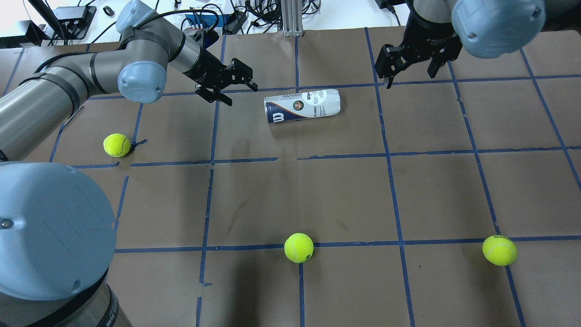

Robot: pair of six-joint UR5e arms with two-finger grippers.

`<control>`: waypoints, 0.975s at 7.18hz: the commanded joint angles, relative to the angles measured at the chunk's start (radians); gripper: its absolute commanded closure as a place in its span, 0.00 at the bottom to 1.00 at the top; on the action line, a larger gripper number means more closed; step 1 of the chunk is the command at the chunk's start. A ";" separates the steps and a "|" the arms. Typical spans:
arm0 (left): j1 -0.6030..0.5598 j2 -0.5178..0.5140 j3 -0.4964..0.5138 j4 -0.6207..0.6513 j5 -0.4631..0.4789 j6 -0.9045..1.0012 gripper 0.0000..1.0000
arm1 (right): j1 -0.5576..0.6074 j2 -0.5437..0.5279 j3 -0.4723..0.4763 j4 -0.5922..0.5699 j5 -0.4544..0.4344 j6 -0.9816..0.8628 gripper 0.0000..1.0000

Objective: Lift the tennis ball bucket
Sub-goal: 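Grasp the open end of the lying can with the left gripper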

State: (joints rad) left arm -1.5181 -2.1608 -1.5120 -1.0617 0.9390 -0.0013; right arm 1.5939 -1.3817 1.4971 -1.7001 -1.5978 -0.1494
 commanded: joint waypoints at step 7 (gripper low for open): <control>-0.055 -0.113 -0.074 0.266 -0.299 -0.216 0.79 | -0.025 -0.023 0.003 0.053 -0.044 0.058 0.00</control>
State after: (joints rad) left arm -1.5424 -2.2792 -1.5888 -0.7953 0.6428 -0.1973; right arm 1.5712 -1.4053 1.5026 -1.6526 -1.6401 -0.0793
